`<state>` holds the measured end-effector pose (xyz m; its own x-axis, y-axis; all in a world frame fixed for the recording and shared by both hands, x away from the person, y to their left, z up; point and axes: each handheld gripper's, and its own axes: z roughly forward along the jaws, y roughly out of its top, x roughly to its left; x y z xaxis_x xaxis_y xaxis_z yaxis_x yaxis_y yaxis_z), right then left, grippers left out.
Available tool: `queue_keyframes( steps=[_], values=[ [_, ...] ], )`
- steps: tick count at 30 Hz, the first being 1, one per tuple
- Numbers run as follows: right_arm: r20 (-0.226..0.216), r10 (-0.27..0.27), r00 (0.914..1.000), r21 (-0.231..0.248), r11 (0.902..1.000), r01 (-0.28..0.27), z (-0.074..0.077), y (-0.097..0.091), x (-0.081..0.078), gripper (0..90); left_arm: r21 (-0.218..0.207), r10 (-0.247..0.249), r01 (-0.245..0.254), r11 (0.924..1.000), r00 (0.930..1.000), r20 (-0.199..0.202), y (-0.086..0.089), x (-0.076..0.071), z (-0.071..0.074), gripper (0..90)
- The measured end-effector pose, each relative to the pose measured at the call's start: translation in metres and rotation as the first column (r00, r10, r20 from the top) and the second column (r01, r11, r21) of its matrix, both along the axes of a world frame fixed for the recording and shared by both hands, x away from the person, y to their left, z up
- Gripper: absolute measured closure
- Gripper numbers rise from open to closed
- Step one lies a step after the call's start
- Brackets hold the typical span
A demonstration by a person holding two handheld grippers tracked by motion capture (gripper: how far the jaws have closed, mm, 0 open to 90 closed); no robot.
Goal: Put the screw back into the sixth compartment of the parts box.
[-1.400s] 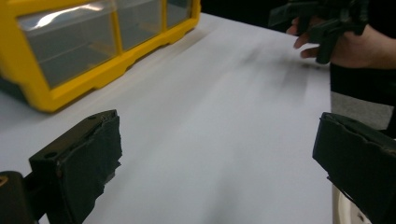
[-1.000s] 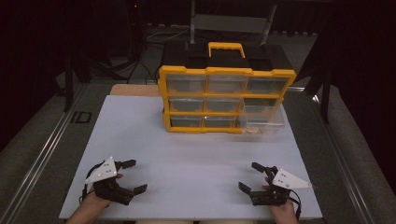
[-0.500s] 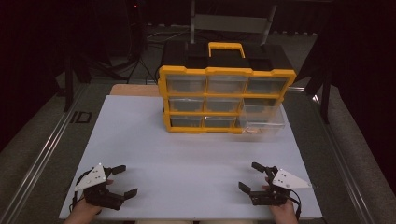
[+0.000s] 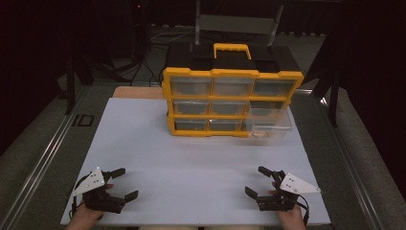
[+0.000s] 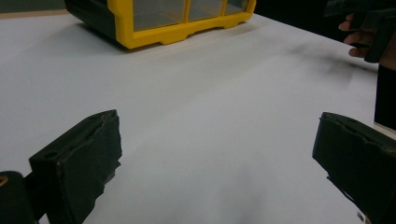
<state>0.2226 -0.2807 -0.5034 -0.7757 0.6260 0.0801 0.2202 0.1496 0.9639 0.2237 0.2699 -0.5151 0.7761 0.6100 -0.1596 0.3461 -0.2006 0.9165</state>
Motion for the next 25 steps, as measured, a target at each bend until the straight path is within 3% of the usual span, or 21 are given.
queue_keyframes(
  steps=[25],
  values=[
    [-0.004,-0.006,1.0,-0.008,1.0,0.006,-0.0011,-0.0005,0.0014,10.5,0.007,-0.002,0.002,1.0,1.0,-0.001,-0.0018,-0.0003,-0.0003,1.9]
  ],
)
